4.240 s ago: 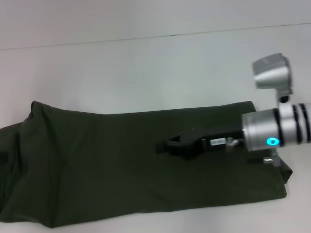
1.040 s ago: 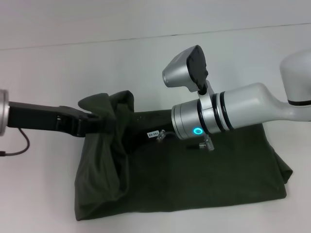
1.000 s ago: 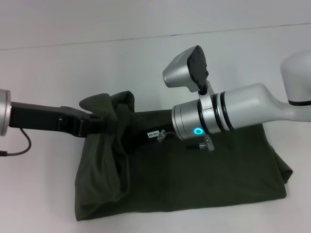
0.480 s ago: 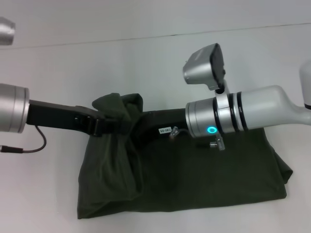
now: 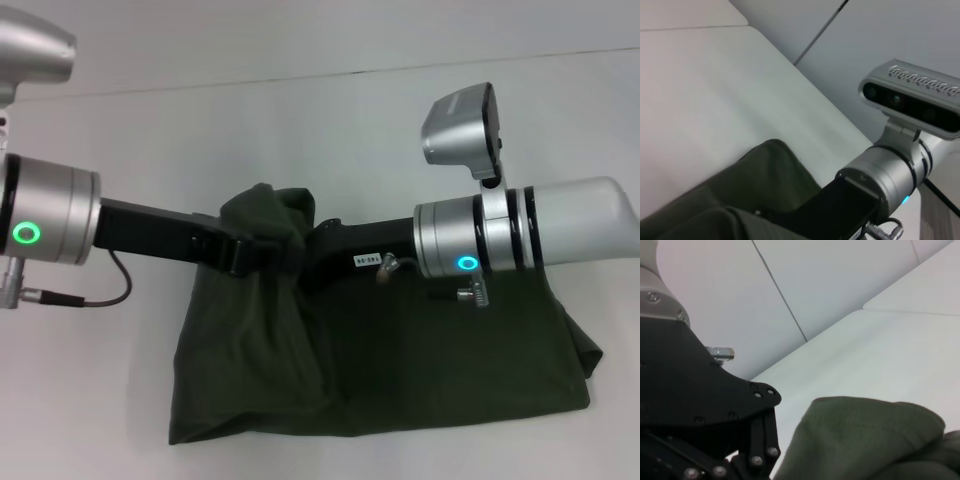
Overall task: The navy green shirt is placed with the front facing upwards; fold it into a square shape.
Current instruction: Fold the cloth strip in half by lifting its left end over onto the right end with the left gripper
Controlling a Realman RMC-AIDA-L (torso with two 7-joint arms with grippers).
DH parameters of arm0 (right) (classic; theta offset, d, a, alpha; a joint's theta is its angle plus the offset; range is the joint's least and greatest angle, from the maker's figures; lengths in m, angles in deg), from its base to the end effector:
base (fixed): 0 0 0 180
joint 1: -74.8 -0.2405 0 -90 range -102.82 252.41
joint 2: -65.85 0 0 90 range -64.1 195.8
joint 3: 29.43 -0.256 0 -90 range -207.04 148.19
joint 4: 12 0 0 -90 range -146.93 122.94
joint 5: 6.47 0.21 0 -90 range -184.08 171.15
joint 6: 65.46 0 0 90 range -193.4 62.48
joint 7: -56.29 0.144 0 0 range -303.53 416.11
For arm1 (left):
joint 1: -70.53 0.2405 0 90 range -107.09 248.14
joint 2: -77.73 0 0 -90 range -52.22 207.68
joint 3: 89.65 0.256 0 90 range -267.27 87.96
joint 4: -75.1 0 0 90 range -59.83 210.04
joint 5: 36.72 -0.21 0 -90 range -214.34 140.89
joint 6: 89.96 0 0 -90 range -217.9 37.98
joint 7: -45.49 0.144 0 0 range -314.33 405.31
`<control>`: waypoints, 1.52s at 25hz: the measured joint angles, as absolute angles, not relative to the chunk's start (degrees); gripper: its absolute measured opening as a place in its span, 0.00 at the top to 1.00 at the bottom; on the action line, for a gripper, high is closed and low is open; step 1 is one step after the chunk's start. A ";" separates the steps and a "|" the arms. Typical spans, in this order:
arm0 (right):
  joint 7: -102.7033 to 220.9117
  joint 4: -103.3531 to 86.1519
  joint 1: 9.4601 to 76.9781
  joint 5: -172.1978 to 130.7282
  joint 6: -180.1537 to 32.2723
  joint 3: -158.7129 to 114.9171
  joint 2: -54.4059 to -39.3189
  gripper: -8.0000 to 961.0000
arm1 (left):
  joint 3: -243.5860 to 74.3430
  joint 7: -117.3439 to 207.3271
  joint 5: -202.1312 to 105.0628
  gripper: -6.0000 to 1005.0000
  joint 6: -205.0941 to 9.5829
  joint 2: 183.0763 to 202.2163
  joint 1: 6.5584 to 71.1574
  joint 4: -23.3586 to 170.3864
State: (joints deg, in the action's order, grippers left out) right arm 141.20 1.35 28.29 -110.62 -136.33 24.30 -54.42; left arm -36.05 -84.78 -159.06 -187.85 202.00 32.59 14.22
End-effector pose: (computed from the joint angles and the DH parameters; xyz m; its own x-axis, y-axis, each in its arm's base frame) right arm 0.2017 0.3577 -0.0966 0.7195 -0.5452 -0.4302 -0.5867 -0.8086 0.0435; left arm -0.1537 0.3422 -0.0102 0.6825 0.6989 0.2138 0.6834 -0.7140 0.1521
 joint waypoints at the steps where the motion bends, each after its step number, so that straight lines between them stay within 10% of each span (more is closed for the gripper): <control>1: 141.22 1.58 28.44 -110.62 -136.48 24.30 -54.41 0.98 | -35.37 -85.02 -158.52 0.98 -187.59 202.03 32.56 14.22; 38: 145.49 17.45 40.53 -110.64 -145.03 23.38 -53.44 0.98 | -17.25 -92.43 -148.94 0.98 -175.76 202.18 29.41 14.45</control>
State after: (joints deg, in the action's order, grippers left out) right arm 145.49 17.45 40.53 -110.64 -145.03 23.38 -53.44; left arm -17.25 -92.43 -148.94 -175.76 202.18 29.41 14.45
